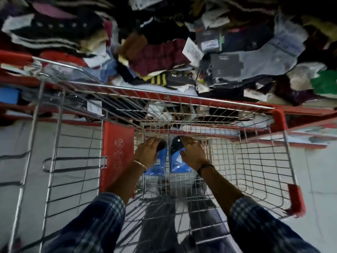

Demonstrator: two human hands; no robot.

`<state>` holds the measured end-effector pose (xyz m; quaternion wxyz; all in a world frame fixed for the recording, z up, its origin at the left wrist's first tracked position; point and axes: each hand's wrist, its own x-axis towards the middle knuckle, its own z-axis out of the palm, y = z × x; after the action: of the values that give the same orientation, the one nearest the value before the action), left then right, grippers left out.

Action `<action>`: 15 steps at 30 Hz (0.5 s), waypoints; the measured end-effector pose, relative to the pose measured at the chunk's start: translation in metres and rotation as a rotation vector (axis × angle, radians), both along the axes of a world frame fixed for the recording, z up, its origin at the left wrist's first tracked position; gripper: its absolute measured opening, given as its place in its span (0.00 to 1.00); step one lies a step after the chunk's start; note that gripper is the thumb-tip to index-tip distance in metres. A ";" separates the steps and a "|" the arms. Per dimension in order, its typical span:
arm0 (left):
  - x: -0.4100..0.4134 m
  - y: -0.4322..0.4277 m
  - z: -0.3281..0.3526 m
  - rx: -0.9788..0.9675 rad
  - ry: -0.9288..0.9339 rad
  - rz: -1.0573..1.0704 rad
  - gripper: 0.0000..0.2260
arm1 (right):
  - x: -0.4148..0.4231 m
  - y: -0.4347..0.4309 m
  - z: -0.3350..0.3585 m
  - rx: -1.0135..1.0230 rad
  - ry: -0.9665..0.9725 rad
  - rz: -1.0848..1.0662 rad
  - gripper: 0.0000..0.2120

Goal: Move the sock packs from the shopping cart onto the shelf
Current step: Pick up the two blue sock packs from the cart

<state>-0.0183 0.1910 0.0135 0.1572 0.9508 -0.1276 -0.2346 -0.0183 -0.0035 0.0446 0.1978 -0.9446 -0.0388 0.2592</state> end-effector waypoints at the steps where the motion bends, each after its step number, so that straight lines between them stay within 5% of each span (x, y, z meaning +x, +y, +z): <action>1: -0.001 0.001 -0.011 0.014 0.040 0.027 0.27 | 0.000 0.003 -0.012 -0.001 0.032 -0.010 0.25; 8: 0.000 -0.006 -0.070 0.074 0.101 0.151 0.28 | 0.000 0.020 -0.080 -0.179 0.121 -0.002 0.33; 15: 0.004 -0.022 -0.087 0.063 0.136 0.371 0.28 | -0.008 0.034 -0.105 -0.173 0.115 -0.245 0.39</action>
<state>-0.0147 0.1691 -0.0739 0.1760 0.9444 0.0682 -0.2692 -0.0266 0.0305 -0.0604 0.1476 -0.9394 0.1107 0.2890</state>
